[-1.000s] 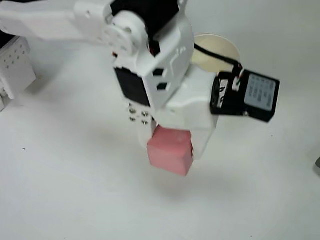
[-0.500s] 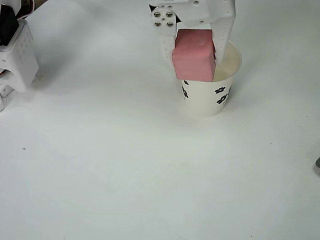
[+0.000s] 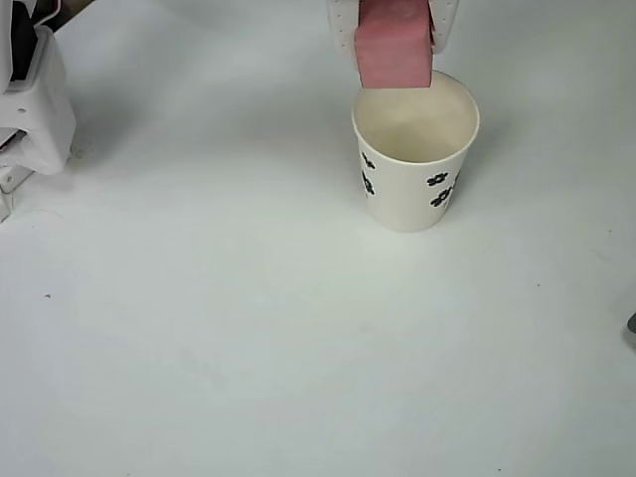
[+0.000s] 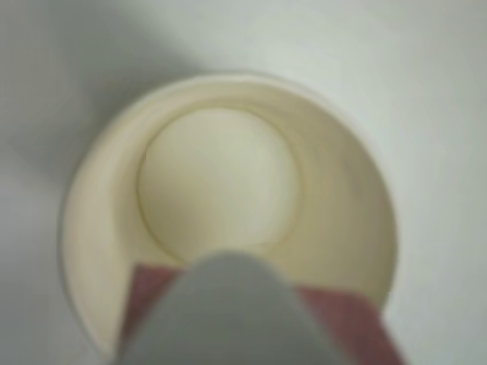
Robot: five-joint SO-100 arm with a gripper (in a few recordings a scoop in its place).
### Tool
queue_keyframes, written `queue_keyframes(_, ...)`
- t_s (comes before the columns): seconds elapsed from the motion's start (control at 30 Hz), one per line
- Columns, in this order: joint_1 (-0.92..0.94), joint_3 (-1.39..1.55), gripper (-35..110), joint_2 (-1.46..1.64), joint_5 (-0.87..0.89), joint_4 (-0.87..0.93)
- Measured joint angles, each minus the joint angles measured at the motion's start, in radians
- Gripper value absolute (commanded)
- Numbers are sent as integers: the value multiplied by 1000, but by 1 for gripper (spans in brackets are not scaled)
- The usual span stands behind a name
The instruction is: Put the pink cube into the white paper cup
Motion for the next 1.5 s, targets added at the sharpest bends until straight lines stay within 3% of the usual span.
queue_keyframes(0.77,-9,-100,23,-115,-34,0)
queue_keyframes(1.03,-8,-100,48,-115,-44,0)
queue_keyframes(1.5,12,-100,50,-115,-66,0)
